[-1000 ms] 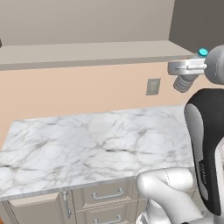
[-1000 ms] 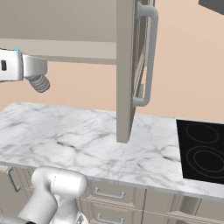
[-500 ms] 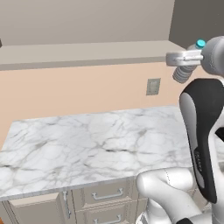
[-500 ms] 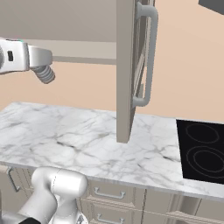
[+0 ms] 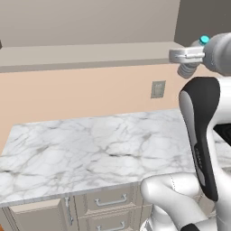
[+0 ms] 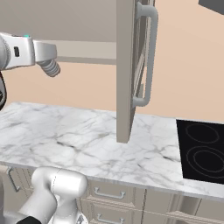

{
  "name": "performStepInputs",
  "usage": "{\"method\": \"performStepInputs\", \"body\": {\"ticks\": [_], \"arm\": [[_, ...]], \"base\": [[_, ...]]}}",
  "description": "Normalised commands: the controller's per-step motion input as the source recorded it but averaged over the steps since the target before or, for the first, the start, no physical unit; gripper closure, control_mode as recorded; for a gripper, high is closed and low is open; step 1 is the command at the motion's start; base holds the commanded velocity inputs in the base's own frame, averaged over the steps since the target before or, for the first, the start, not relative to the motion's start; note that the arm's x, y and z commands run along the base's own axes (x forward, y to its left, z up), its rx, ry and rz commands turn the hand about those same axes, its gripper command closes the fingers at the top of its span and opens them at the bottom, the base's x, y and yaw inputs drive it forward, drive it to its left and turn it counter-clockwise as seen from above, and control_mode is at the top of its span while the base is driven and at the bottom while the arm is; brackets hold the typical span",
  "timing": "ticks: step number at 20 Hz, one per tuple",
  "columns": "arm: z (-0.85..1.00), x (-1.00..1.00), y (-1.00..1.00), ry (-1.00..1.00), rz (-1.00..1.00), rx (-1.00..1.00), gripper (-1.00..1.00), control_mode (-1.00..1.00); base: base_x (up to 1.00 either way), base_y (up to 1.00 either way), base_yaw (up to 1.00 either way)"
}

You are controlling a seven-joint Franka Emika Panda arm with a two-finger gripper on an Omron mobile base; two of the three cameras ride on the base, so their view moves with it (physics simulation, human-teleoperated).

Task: Sort all alcoholic drinks to one cabinet, and non-alcoholic drinks to the other.

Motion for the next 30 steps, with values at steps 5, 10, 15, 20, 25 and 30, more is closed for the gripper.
{"method": "performStepInputs", "body": {"ticks": [5,10,15,20,25,30], "arm": [[0.05,0.19,0.00,-0.01,-0.01,0.00,1.00,-1.00],[0.03,0.20,0.00,-0.03,-0.01,-0.01,1.00,-1.00],[0.01,0.18,-0.01,-0.03,-0.01,0.00,1.00,-1.00],[0.00,0.21,0.00,-0.01,-0.01,0.00,1.00,-1.00],[0.00,0.23,0.00,0.00,-0.01,0.00,1.00,-1.00],[0.01,0.25,-0.01,0.00,-0.01,0.00,1.00,-1.00]], "base": [[0.00,0.00,0.00],[0.00,0.00,0.00],[0.00,0.00,0.00],[0.00,0.00,0.00],[0.00,0.00,0.00],[0.00,0.00,0.00]]}}
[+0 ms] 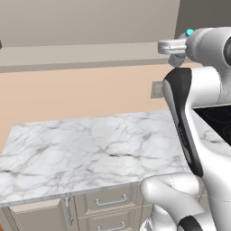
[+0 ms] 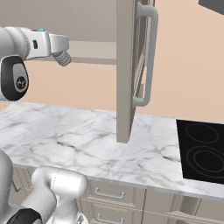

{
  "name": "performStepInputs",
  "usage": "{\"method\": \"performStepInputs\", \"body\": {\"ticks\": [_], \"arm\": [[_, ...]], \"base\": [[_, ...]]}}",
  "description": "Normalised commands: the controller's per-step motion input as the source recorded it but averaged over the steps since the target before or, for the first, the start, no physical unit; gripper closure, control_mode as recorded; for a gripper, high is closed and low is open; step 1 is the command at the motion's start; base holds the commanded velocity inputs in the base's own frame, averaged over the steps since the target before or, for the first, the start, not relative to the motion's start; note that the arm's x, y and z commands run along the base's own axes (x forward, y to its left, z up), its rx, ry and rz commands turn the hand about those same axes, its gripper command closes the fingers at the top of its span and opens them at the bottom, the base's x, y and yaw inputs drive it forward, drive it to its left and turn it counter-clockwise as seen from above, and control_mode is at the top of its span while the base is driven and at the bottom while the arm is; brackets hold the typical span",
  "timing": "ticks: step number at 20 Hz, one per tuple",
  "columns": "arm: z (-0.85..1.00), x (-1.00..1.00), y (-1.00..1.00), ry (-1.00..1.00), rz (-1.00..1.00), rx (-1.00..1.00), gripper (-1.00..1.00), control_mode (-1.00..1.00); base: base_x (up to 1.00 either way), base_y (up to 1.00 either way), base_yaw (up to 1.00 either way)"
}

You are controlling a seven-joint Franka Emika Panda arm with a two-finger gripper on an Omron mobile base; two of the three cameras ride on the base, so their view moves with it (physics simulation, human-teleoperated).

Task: Sort all alcoholic drinks to one cabinet, and non-alcoholic drinks to the other.

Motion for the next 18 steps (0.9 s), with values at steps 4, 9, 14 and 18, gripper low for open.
{"method": "performStepInputs", "body": {"ticks": [4,9,14,18], "arm": [[0.00,0.26,-0.03,0.00,-0.01,0.00,1.00,-1.00],[0.00,0.33,-0.01,0.00,0.00,0.00,1.00,-1.00],[0.00,0.39,0.00,0.00,0.00,0.00,1.00,-1.00],[0.00,0.40,0.00,0.00,0.00,0.00,1.00,-1.00]], "base": [[0.00,0.00,0.00],[0.00,0.00,0.00],[0.00,0.00,0.00],[0.00,0.00,0.00]]}}
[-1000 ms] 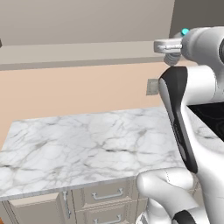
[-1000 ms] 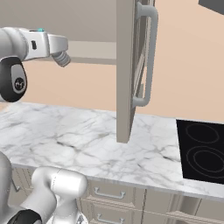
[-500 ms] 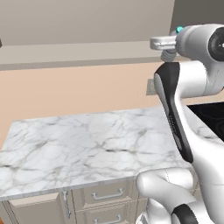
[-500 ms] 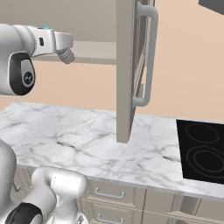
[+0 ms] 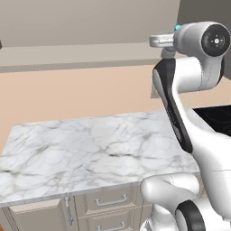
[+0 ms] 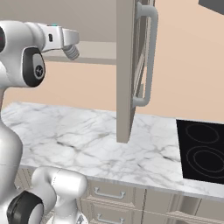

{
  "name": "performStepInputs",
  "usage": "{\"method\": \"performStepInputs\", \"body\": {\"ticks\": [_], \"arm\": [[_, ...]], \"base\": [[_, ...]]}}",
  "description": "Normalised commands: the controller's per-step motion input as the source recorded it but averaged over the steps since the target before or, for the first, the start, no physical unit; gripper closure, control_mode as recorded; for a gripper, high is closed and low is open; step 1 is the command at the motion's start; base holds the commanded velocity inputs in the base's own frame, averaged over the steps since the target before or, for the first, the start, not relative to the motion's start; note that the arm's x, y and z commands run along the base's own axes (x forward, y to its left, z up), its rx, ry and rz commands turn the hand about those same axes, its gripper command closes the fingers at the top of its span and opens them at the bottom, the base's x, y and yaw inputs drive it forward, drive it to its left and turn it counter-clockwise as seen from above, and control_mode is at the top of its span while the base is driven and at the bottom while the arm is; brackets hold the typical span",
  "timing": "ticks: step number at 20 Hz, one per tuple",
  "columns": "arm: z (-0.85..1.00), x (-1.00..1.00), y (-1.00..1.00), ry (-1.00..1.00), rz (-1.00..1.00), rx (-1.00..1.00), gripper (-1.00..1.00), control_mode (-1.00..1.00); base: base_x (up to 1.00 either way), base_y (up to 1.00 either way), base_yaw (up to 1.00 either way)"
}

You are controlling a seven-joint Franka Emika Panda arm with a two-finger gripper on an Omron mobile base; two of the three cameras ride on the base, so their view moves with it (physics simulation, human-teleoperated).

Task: Sort all alcoholic drinks to one cabinet, and non-alcoholic drinks to the other.

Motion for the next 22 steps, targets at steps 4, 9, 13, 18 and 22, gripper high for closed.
{"method": "performStepInputs", "body": {"ticks": [4,9,13,18,22], "arm": [[0.00,0.41,-0.02,0.00,0.00,0.00,1.00,-1.00],[0.00,0.39,-0.03,0.00,-0.01,0.00,1.00,-1.00],[0.00,0.34,-0.04,0.00,-0.01,0.00,1.00,-1.00],[0.00,0.29,-0.02,0.00,-0.01,0.00,1.00,-1.00],[0.00,0.24,-0.01,0.01,-0.02,0.00,1.00,-1.00]], "base": [[0.00,0.00,0.00],[0.00,0.00,0.00],[0.00,0.00,0.00],[0.00,0.00,0.00],[0.00,0.00,0.00]]}}
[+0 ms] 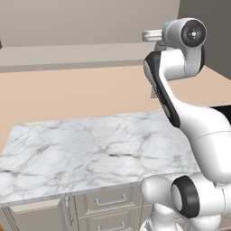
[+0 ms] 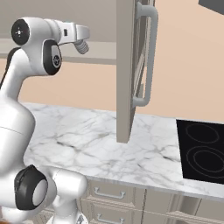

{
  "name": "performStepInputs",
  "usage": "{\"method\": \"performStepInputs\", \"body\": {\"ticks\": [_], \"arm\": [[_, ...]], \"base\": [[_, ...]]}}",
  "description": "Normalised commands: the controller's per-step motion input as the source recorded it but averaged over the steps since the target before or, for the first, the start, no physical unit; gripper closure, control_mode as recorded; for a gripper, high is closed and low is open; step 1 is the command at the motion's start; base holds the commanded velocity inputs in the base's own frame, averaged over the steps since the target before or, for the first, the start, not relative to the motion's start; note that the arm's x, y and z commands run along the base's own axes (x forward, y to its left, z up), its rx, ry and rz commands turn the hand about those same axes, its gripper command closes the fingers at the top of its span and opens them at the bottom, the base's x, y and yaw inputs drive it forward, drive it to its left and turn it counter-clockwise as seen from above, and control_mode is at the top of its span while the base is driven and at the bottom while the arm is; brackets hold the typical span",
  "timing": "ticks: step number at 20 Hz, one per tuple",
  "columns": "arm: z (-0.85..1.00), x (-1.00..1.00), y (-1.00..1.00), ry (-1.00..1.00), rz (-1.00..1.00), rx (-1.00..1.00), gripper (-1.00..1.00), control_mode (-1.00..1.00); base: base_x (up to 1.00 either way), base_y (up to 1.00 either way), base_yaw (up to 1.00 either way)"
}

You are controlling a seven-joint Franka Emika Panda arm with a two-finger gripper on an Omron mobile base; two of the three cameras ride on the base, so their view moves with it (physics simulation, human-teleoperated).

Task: Sort all alcoholic drinks to one cabinet, and non-alcoholic drinks to the other.

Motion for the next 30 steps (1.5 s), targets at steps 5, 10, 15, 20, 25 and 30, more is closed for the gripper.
{"method": "performStepInputs", "body": {"ticks": [5,10,15,20,25,30], "arm": [[0.00,0.23,0.00,0.03,-0.02,0.00,1.00,-1.00],[0.00,0.25,0.00,0.04,-0.02,0.00,1.00,-1.00],[0.00,0.28,0.00,0.04,-0.02,0.00,1.00,-1.00],[-0.03,0.25,-0.01,0.02,-0.02,0.00,1.00,-1.00],[-0.02,0.21,-0.01,0.02,-0.03,0.00,1.00,-1.00],[0.00,0.10,0.00,0.00,-0.02,0.00,1.00,-1.00]], "base": [[0.00,0.00,0.00],[0.00,0.00,0.00],[0.00,0.00,0.00],[0.00,0.00,0.00],[0.00,0.00,0.00],[0.00,0.00,0.00]]}}
